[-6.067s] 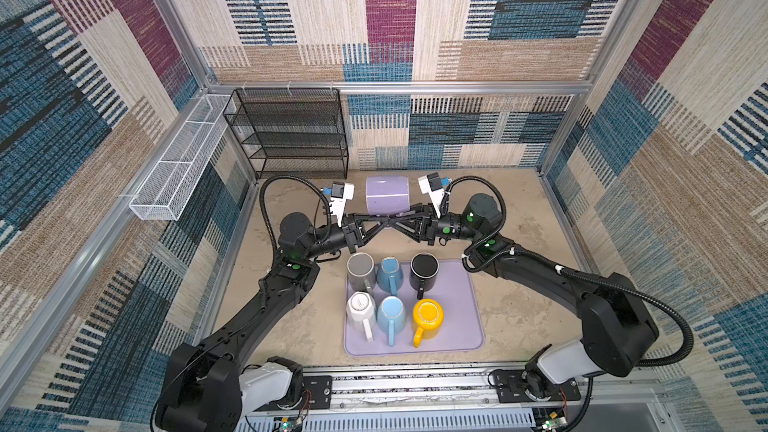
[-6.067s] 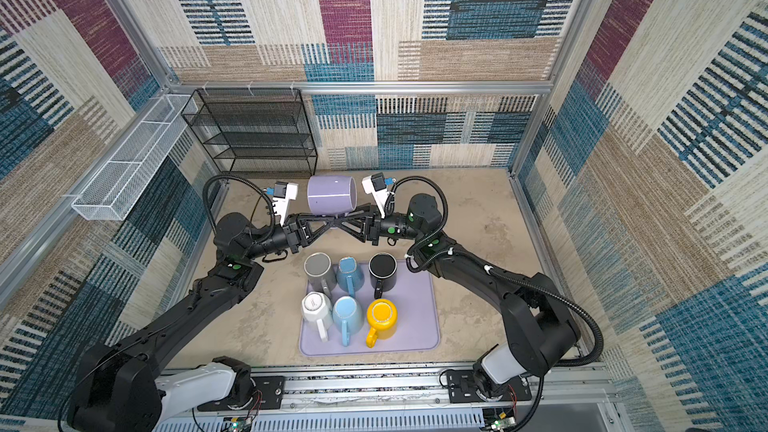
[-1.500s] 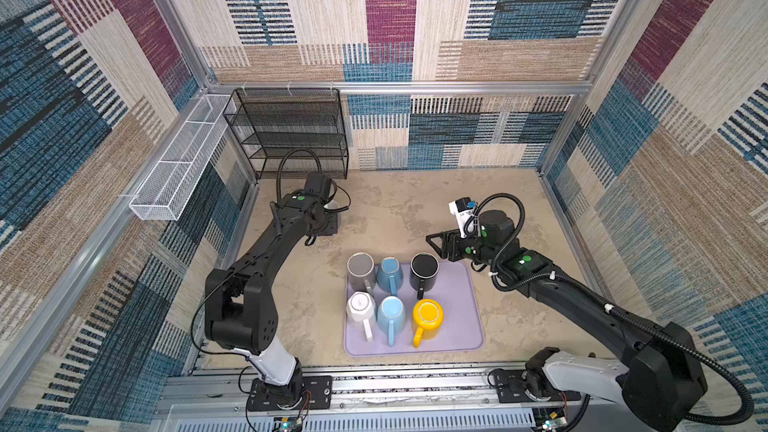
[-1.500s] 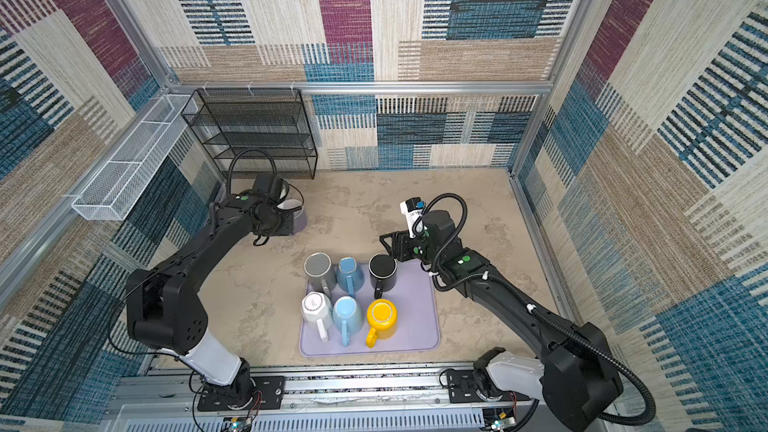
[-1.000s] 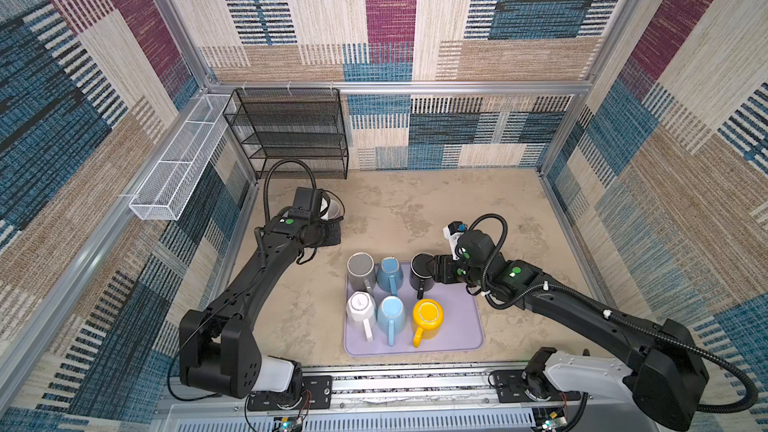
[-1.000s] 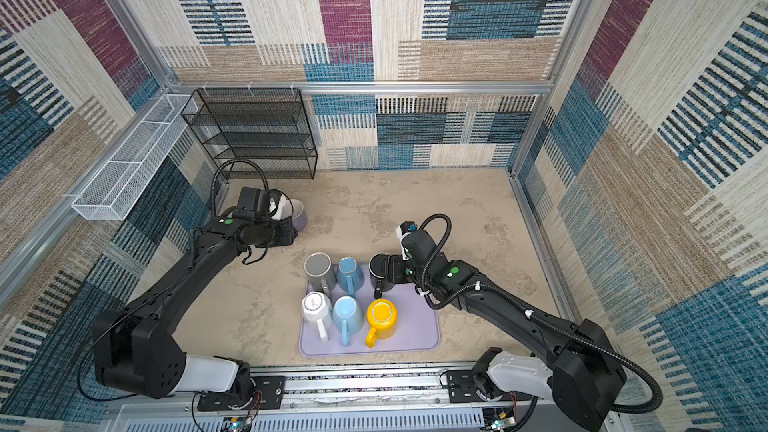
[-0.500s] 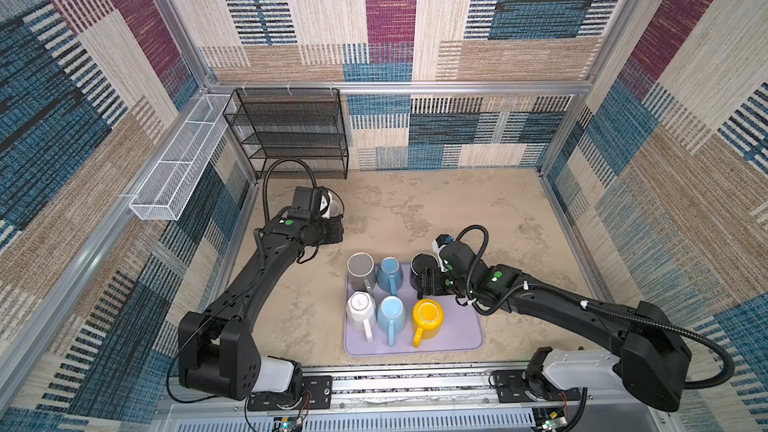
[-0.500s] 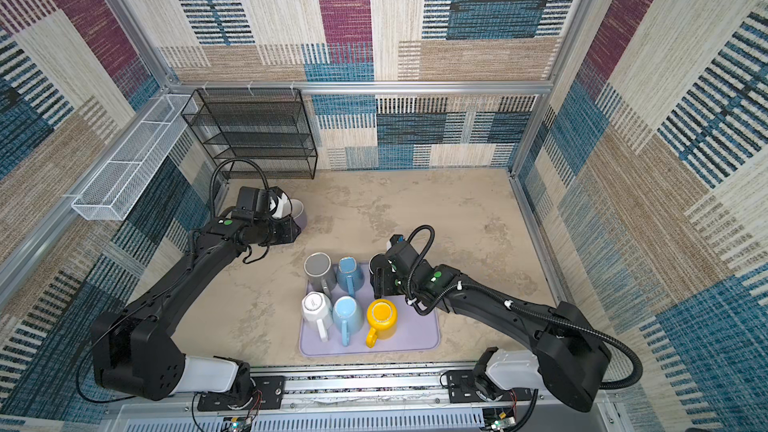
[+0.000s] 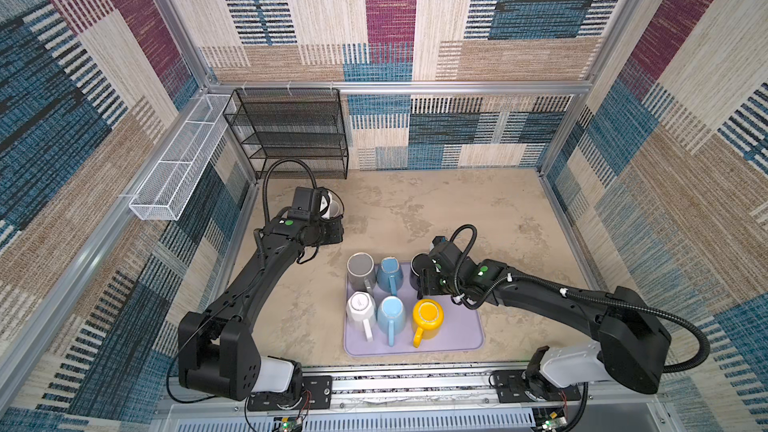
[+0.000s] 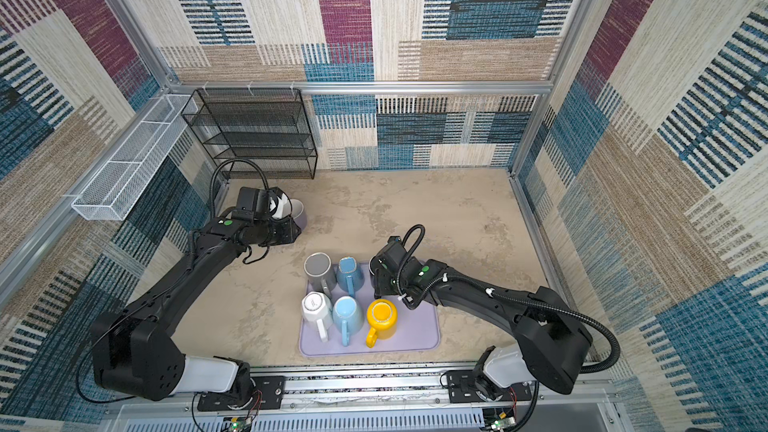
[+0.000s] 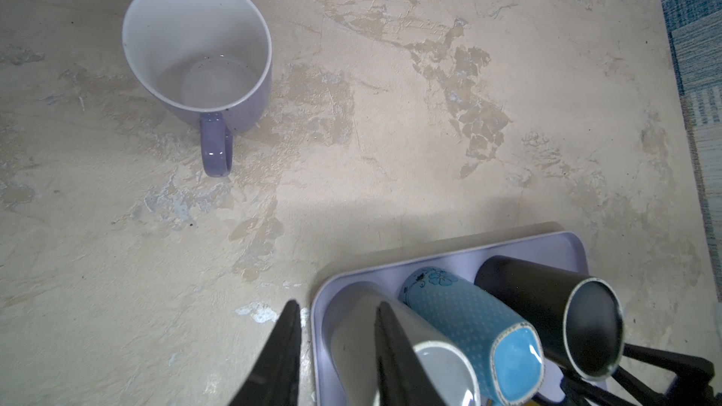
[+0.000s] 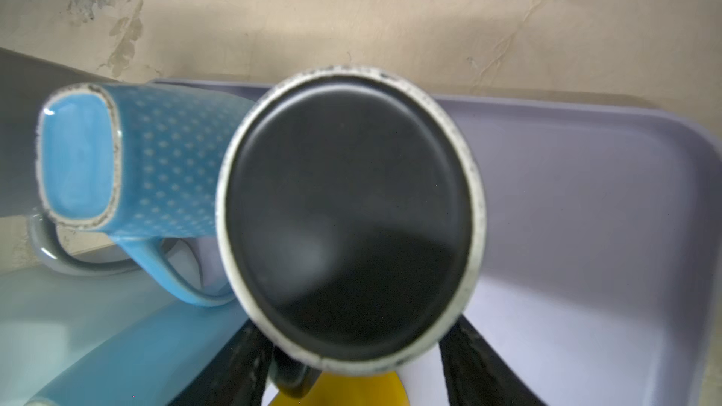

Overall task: Turn the mug right side up
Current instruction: 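Lower the right gripper onto the upside-down black mug and close on it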

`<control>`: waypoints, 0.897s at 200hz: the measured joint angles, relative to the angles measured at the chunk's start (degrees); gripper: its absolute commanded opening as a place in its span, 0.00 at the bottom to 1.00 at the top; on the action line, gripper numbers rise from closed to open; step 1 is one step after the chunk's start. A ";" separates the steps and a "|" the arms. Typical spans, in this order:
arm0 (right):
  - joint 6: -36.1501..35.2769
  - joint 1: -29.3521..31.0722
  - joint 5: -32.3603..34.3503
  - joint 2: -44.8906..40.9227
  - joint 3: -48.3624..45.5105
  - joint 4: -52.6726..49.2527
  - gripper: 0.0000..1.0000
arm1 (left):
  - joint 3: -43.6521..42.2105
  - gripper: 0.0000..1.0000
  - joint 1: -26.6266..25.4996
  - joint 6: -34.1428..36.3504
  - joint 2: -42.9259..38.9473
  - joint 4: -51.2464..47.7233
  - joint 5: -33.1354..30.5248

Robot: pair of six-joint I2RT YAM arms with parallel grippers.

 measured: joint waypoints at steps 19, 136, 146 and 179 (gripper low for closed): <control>-0.20 0.04 1.03 0.37 0.39 -1.25 0.59 | -0.02 0.29 0.00 0.00 -0.07 -0.02 0.13; -3.30 -2.29 3.87 1.84 4.04 -9.75 0.41 | -0.44 0.29 0.00 0.00 -0.44 -0.02 1.14; -4.13 -2.51 3.58 2.27 4.61 -10.32 0.40 | -0.44 0.29 0.00 0.00 -0.52 -0.02 1.18; -5.40 -2.95 2.89 3.48 5.79 -11.72 0.37 | -0.44 0.29 0.00 0.00 -0.52 0.00 1.22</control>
